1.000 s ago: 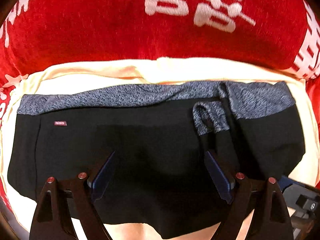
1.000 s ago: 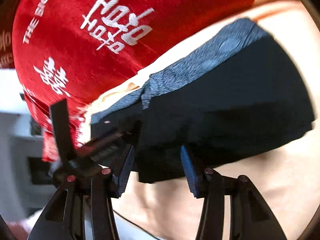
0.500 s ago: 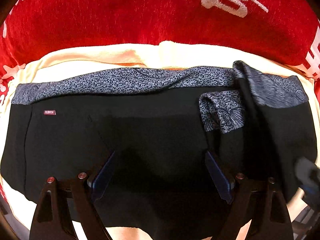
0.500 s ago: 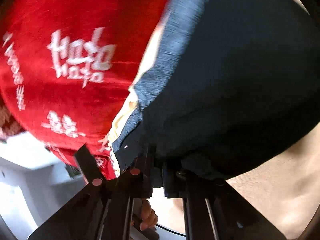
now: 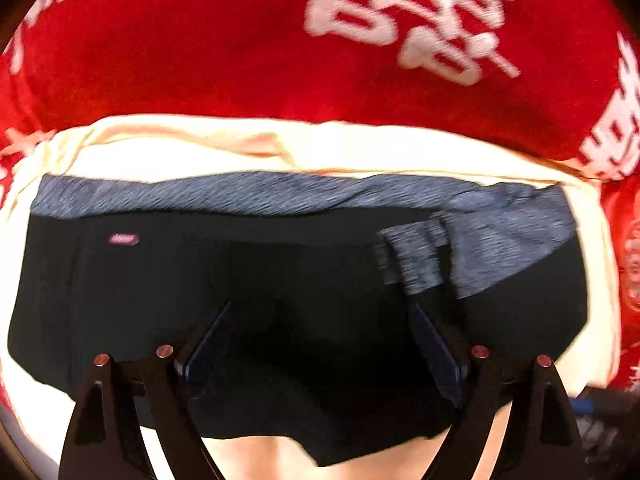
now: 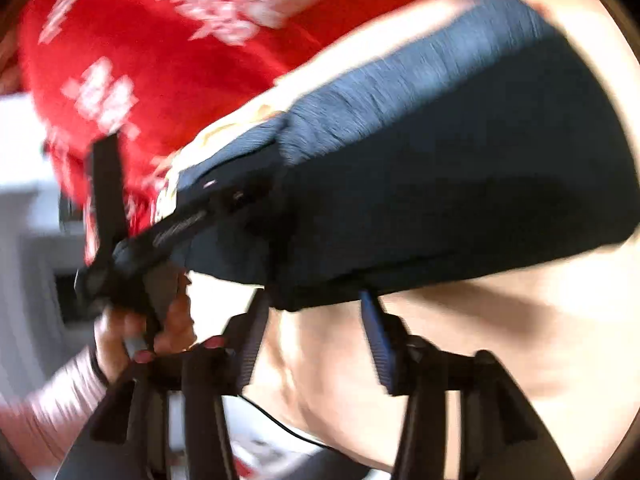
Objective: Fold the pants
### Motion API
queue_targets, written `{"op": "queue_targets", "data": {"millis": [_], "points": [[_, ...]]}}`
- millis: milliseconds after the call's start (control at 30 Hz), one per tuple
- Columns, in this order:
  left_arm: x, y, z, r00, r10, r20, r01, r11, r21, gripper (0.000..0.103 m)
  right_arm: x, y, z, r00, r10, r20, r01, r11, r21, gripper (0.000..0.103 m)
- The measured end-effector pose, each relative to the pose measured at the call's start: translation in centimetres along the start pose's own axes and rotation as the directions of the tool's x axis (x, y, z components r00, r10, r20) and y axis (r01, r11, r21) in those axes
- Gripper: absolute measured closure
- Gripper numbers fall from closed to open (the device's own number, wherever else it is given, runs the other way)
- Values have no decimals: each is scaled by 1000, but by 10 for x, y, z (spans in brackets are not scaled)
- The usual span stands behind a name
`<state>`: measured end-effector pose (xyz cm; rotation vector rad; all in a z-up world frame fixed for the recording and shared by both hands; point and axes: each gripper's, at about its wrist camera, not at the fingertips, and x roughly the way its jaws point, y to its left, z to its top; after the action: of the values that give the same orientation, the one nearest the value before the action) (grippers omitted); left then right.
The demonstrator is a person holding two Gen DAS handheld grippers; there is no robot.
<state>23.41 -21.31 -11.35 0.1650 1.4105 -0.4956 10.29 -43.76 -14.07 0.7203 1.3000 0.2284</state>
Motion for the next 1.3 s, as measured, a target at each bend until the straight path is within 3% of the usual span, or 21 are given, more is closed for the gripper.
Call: {"op": "queue_targets", "data": {"millis": [67,133,233,333,433,467,500,533,633,833,1000,1133,1200,1300], "points": [[1,-11,8,999,-40,-12,40,999,13,15,-28,-12,13,997,-52,61,53,998,-22,50],[9,-23,16,998,-59,-23,60,998,20,15,-54,-44,37,986,-111,126,108,994,32,50],[23,-33,21,997,-61,-49,61,998,9,15,-64,-90,65,977,-161,143,146,983,109,50],[35,-32,22,997,-54,-63,54,998,-10,15,-51,-136,87,993,-82,89,65,982,178,50],[41,-29,22,996,-58,-68,56,998,-38,15,-28,-155,95,999,11,36,-17,982,186,49],[44,-31,19,996,-55,-69,52,998,-45,15,-25,-157,96,999,31,29,-36,981,190,50],[46,-34,20,997,-52,-65,49,998,-47,19,-21,-163,97,998,57,18,-60,976,211,58],[47,-38,20,996,-57,-63,54,998,-43,28,-18,-166,100,998,66,11,-67,972,225,67],[48,-60,28,998,-38,-44,38,999,6,39,-34,-171,93,995,96,35,-101,965,243,75],[54,-79,45,1000,26,-5,-26,999,44,37,-35,-187,87,998,35,44,-46,959,279,76],[23,-77,36,997,77,27,-78,995,53,37,-58,-163,72,995,-71,69,53,972,230,73],[0,-82,29,998,39,43,-40,998,41,37,-76,-145,46,988,-123,89,102,972,213,73],[-7,-98,32,999,22,48,-24,998,54,30,-79,-137,37,985,-139,103,114,970,214,73],[6,-122,20,998,51,44,-55,993,104,26,-76,-119,30,980,-163,116,138,972,192,73]]}}
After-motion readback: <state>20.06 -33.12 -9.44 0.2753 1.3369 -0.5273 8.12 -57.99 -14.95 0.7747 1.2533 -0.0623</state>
